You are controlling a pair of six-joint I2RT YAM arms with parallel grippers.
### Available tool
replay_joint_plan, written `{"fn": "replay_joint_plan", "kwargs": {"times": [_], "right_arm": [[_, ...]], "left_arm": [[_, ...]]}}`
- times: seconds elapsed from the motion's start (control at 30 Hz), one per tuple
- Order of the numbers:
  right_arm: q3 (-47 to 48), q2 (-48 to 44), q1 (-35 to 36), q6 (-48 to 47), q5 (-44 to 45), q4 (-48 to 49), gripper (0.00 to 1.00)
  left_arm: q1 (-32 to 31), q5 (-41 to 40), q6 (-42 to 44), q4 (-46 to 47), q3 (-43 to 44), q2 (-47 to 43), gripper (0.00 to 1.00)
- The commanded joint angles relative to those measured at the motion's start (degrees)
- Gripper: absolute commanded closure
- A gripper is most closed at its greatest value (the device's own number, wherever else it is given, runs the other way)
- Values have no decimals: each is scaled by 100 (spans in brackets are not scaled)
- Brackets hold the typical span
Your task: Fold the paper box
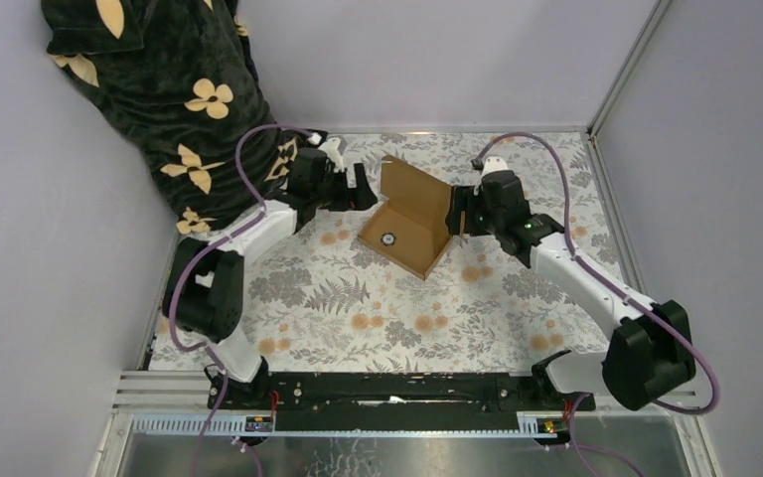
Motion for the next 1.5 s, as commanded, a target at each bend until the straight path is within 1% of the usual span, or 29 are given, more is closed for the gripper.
{"fn": "replay_joint_plan", "kwargs": {"times": [0.0, 0.1, 0.17, 0.27, 0.43, 0.5, 0.57, 0.7, 0.87, 1.33, 1.47], "right_arm": [[800, -37, -2, -791, -464, -290, 26], [1166, 312, -56, -1223, -389, -686, 32], [1220, 439, -117, -1378, -376, -735, 33], [1164, 470, -238, -1508, -407, -709, 33], [1106, 508, -433, -1529, -530, -637, 38], [1148, 567, -474, -1691, -553, -659, 40], [1212, 617, -501, -1725, -573, -708, 45], [1271, 701, -547, -1746, -687, -697, 51], [1344, 795, -557, -1735, -781, -667, 56], [1655, 1029, -557, -1729, -843, -710, 68], [1649, 1020, -557, -1729, -849, -712, 70]], "left_arm": [[32, 1008, 919, 465, 920, 686, 3], [31, 1273, 1324, 331, 1450, 1168, 4], [44, 1279, 1553, 284, 1764, 1403, 4], [149, 1374, 1786, 90, 1993, 1622, 5], [395, 1869, 1767, 469, 1971, 1693, 5], [437, 2046, 1794, 471, 2058, 1764, 6], [451, 2085, 1820, 495, 2104, 1801, 7], [469, 2255, 1768, 599, 2134, 1876, 8], [468, 2499, 1717, 771, 2073, 1869, 10], [479, 2587, 1718, 837, 1960, 1820, 12], [482, 2601, 1714, 830, 1953, 1808, 13]]}}
